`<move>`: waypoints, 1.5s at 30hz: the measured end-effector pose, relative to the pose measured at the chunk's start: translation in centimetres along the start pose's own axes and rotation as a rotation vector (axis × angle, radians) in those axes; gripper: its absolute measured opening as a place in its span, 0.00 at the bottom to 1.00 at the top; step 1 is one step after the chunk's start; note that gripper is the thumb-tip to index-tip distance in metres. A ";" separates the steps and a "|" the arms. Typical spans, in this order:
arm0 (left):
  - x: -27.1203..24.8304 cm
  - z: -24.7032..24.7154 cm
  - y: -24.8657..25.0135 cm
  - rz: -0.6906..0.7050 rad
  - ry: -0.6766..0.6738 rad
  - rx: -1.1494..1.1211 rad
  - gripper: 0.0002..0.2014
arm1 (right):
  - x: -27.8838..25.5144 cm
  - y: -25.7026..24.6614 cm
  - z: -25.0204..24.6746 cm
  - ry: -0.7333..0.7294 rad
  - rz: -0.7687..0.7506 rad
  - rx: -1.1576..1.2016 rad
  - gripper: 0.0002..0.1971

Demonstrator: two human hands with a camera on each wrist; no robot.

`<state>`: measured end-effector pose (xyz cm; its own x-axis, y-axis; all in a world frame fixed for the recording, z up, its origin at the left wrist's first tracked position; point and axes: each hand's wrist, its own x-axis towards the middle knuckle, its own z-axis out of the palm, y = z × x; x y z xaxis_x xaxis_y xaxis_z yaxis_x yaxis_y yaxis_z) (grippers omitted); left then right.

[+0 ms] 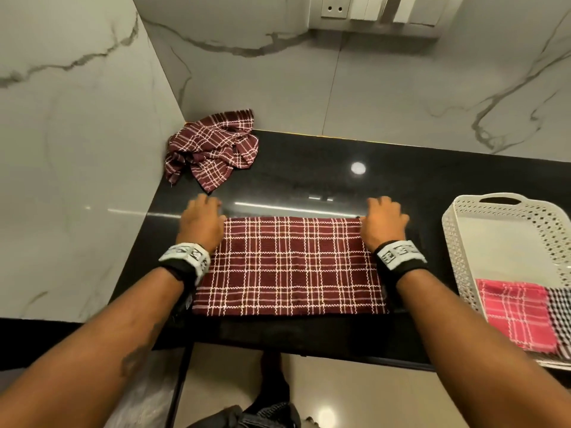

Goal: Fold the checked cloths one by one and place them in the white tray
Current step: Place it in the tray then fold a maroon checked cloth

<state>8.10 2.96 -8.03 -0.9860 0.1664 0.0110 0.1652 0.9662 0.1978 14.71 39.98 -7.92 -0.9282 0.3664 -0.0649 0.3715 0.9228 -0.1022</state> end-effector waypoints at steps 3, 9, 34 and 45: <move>-2.0 0.7 5.9 0.395 -0.152 -0.007 0.25 | -3.3 -6.7 0.5 -0.128 -0.317 0.154 0.21; -4.4 3.9 5.3 0.504 -0.385 0.268 0.34 | -5.6 -7.0 4.1 -0.520 -0.448 -0.034 0.41; -15.7 3.3 -0.3 0.144 -0.375 0.144 0.37 | -12.7 5.8 2.7 -0.475 -0.079 -0.019 0.40; -18.1 5.6 3.2 0.186 -0.267 0.102 0.36 | -18.8 -0.6 5.7 -0.425 -0.366 0.068 0.38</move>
<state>26.59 4.14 -13.09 -0.9005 0.3741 -0.2219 0.3561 0.9270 0.1177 32.09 31.87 -12.26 -0.9113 -0.0696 -0.4057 0.0402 0.9658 -0.2560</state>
